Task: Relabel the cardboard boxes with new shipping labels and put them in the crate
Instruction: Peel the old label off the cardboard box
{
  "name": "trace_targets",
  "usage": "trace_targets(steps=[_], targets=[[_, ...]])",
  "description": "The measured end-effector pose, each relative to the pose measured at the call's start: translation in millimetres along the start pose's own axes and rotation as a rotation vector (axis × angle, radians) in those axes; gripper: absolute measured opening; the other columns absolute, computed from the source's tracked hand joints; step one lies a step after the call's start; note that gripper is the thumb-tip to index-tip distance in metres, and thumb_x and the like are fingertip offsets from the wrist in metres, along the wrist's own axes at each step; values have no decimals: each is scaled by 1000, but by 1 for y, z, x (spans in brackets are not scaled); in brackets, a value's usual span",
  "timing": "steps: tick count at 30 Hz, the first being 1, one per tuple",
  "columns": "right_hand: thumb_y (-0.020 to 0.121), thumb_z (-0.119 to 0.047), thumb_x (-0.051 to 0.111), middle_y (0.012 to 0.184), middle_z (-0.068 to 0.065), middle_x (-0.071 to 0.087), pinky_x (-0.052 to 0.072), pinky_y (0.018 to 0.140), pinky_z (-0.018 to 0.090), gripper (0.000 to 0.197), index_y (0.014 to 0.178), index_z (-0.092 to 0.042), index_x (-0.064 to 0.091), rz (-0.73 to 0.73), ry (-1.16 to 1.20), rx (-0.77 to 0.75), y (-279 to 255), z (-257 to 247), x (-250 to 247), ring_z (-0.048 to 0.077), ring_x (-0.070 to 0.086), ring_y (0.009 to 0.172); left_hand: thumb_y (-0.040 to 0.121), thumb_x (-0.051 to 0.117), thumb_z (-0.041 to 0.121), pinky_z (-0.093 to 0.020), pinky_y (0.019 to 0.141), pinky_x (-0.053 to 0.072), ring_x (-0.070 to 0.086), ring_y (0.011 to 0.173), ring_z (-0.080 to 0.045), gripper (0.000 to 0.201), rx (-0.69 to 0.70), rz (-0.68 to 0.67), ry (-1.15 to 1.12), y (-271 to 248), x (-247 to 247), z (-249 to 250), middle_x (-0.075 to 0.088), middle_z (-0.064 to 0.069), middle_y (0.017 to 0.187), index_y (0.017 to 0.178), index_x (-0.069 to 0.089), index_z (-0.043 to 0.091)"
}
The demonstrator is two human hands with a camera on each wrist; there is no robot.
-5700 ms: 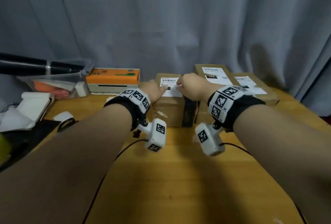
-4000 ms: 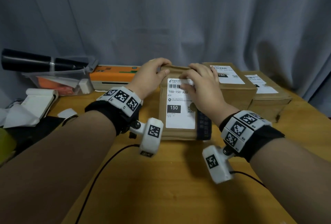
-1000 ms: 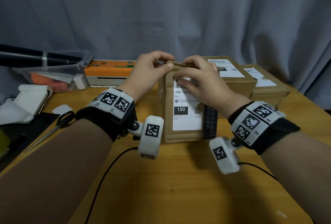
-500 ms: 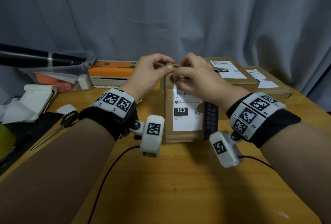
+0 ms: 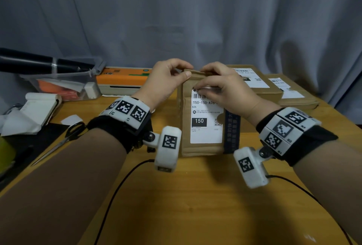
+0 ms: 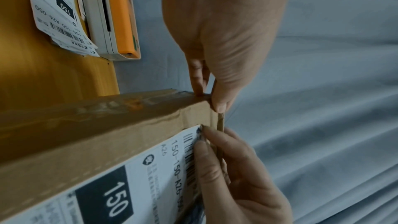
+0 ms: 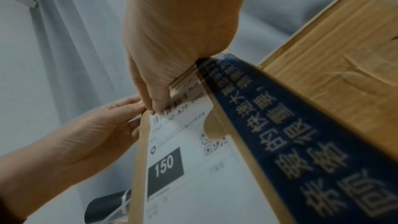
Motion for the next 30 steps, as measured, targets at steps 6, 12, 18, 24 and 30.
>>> trace_targets(steps=[6,12,18,24,30], targets=[[81,-24,70,108,-5,51,37,98,47,6,85,-20,70,-9,-45,106,14,-5,1,10,49,96,88,61,10,-17,77,44,47,75,-2,27,28,-73,81,-1,6,-4,53,1,93,115,63,12],[90,-23,57,116,3,45,29,94,40,5,92,-19,58,-141,-301,112,25,-14,9,24,45,110,92,55,10,-5,75,42,51,72,19,30,4,-135,77,0,6,-14,49,19,88,122,53,13],[91,-11,53,132,9,42,16,100,26,2,89,-11,53,-71,-227,68,7,-6,17,27,37,120,93,54,11,-4,75,42,50,75,20,29,2,-130,87,3,6,-20,50,15,95,122,53,15],[86,-14,61,135,6,42,18,109,30,10,96,-11,59,3,-94,143,-15,3,8,21,31,128,93,53,11,-4,72,44,51,76,16,31,-22,-118,93,5,5,-21,47,17,92,124,53,14],[84,-21,66,132,3,45,20,104,28,41,124,-23,57,-60,-132,128,-8,8,-5,21,38,125,94,53,11,-10,77,46,52,79,8,31,-57,-116,77,4,8,-18,47,18,90,124,53,15]])
Point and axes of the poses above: each hand's wrist, its own y-axis towards the middle knuckle, its own x-axis out of the palm, z = x × y, the point moved 2 cm from there along y, towards the middle knuckle
